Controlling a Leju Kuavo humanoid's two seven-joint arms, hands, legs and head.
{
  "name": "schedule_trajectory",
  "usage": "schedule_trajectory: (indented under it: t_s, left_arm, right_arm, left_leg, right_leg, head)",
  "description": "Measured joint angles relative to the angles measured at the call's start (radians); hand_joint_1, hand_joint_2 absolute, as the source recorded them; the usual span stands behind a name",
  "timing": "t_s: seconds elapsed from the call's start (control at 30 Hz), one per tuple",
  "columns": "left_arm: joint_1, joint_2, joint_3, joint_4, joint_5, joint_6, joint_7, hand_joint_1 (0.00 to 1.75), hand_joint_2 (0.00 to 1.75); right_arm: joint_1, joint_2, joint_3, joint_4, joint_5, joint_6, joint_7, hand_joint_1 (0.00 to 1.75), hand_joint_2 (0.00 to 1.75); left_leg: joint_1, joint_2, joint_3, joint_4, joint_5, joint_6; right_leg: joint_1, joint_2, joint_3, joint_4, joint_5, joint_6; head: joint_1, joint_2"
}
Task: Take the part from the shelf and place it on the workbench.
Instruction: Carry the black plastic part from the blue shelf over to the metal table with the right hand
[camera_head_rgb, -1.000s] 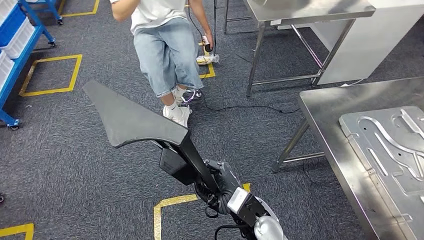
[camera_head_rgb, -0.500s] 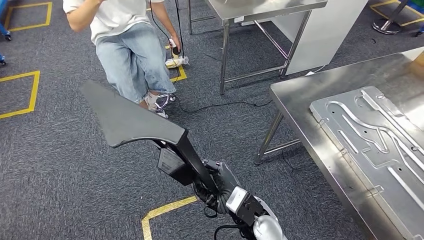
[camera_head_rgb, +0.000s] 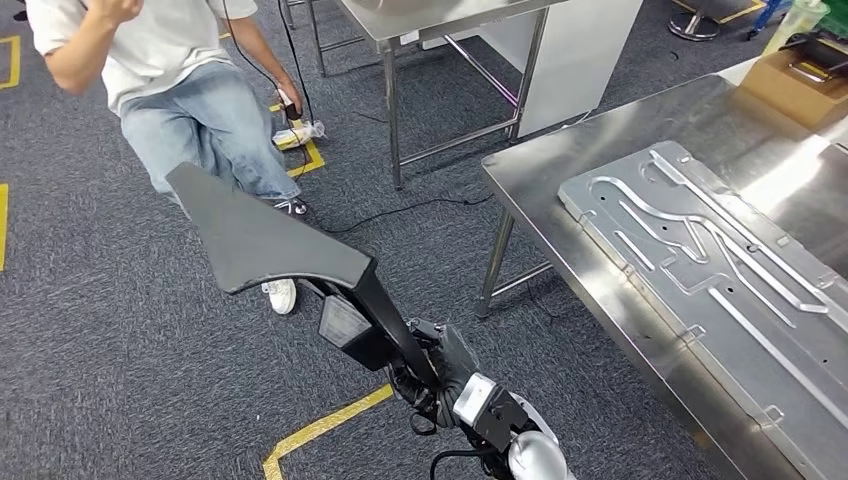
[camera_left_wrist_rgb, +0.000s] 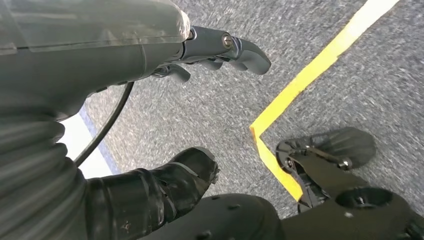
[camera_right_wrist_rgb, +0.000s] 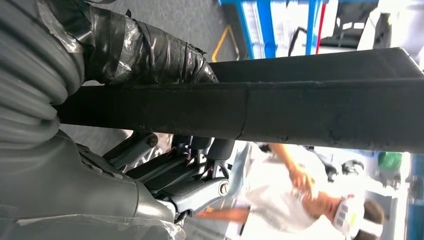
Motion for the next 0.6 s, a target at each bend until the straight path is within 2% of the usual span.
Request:
schedule_trajectory:
  t_s: [0.07,0.1,0.13,0.17,0.2,0.23,0.27,0.3,0.33,0.4,0.47,0.5,0.53,0.6]
  left_arm:
    - [0.000,0.000,0.000,0.000,0.000,0.000,0.000,0.00,1.75]
    - [0.001,0.000,0.000,0.000,0.000,0.000,0.000,0.00,1.75]
    - [0.002,0.000,0.000,0.000,0.000,0.000,0.000,0.00,1.75]
    - [0.003,0.000,0.000,0.000,0.000,0.000,0.000,0.00,1.75]
    - [0.005,0.000,0.000,0.000,0.000,0.000,0.000,0.00,1.75]
    - [0.006,0.000,0.000,0.000,0.000,0.000,0.001,0.00,1.75]
    - [0.006,0.000,0.000,0.000,0.000,0.000,0.001,0.00,1.75]
    - [0.007,0.000,0.000,0.000,0.000,0.000,0.002,0.00,1.75]
    - [0.006,0.000,0.000,0.000,0.000,0.000,0.002,0.00,1.75]
    - [0.004,0.000,0.000,0.000,0.000,-0.001,0.003,0.00,1.75]
    - [0.001,-0.001,0.000,0.000,0.000,-0.001,0.003,0.00,1.75]
    - [0.000,-0.001,0.000,0.000,0.000,-0.001,0.003,0.00,1.75]
    - [0.000,-0.002,0.000,0.000,0.000,-0.002,0.003,0.00,1.75]
    - [0.002,-0.002,0.000,0.000,0.000,-0.002,0.002,0.00,1.75]
  right_arm:
    - [-0.002,0.001,0.000,0.000,0.000,0.000,0.000,1.69,1.75]
    - [-0.003,0.001,0.000,0.000,0.000,0.000,0.000,1.69,1.75]
    - [-0.003,0.001,0.000,0.001,0.000,0.000,0.000,1.69,1.75]
    - [-0.002,0.001,0.000,0.002,0.000,0.001,0.000,1.69,1.75]
    - [-0.002,0.001,0.000,0.002,0.000,0.001,0.000,1.69,1.75]
    - [-0.001,0.001,0.000,0.003,0.000,0.001,0.000,1.69,1.75]
    - [-0.001,0.001,0.000,0.003,0.000,0.001,0.000,1.69,1.75]
    - [-0.001,0.001,0.000,0.003,0.000,0.001,0.000,1.69,1.75]
    - [-0.001,0.001,0.000,0.003,0.000,0.001,0.000,1.69,1.75]
    - [-0.002,0.001,0.000,0.003,0.000,0.001,0.000,1.69,1.75]
    - [-0.001,0.001,0.000,0.002,0.000,0.001,0.000,1.69,1.75]
    - [-0.002,0.000,0.000,0.002,0.000,0.001,0.000,1.69,1.75]
    - [-0.002,0.000,0.000,0.001,0.000,0.001,0.000,1.69,1.75]
    - [-0.004,0.000,0.000,0.001,0.000,0.001,0.000,1.69,1.75]
  left_leg:
    - [0.004,-0.041,-0.030,0.074,-0.047,-0.006]
    - [0.004,-0.064,-0.060,0.136,-0.078,-0.008]
    - [0.005,-0.076,-0.093,0.200,-0.105,-0.010]
    - [0.005,-0.082,-0.119,0.247,-0.115,-0.011]
    - [0.005,-0.085,-0.132,0.260,-0.105,-0.012]
    - [0.005,-0.087,-0.127,0.236,-0.077,-0.011]
    - [0.005,-0.094,-0.107,0.180,-0.036,-0.010]
    - [0.006,-0.112,-0.081,0.114,0.000,-0.007]
    - [0.007,-0.131,-0.059,0.059,0.023,-0.003]
    - [0.005,-0.154,-0.039,0.010,0.033,0.004]
    - [0.005,-0.138,-0.036,0.004,0.035,0.014]
    - [0.006,-0.128,-0.033,0.000,0.038,0.022]
    - [0.008,-0.116,-0.031,-0.005,0.040,0.029]
    - [0.008,-0.094,-0.029,-0.010,0.040,0.040]
  right_leg:
    - [-0.007,0.019,0.007,-0.007,0.005,-0.010]
    - [-0.007,0.028,0.008,-0.008,0.005,-0.014]
    - [-0.007,0.039,0.007,-0.007,0.005,-0.016]
    - [-0.006,0.051,0.008,-0.006,0.004,-0.017]
    - [-0.006,0.065,0.008,-0.004,0.003,-0.017]
    - [-0.006,0.079,0.009,-0.001,0.002,-0.016]
    - [-0.007,0.092,0.011,0.002,0.000,-0.014]
    - [-0.008,0.104,0.011,0.005,-0.003,-0.011]
    - [-0.007,0.114,0.009,0.010,-0.006,-0.006]
    - [-0.008,0.131,0.002,0.016,-0.007,0.005]
    - [-0.010,0.144,-0.002,0.015,-0.005,0.016]
    - [-0.008,0.134,-0.005,0.022,-0.010,0.020]
    - [-0.007,0.115,-0.016,0.043,-0.025,0.025]
    - [-0.008,0.061,-0.064,0.144,-0.079,0.033]
  head:
    - [-0.002,0.000]
    - [-0.002,0.000]
    - [-0.003,0.000]
    - [-0.003,0.000]
    - [-0.003,0.000]
    - [-0.003,0.000]
    - [-0.003,0.000]
    - [-0.003,0.000]
    - [-0.002,0.000]
    - [-0.002,0.000]
    - [-0.003,0.000]
    - [-0.002,0.000]
    - [0.000,0.000]
    - [0.004,0.000]
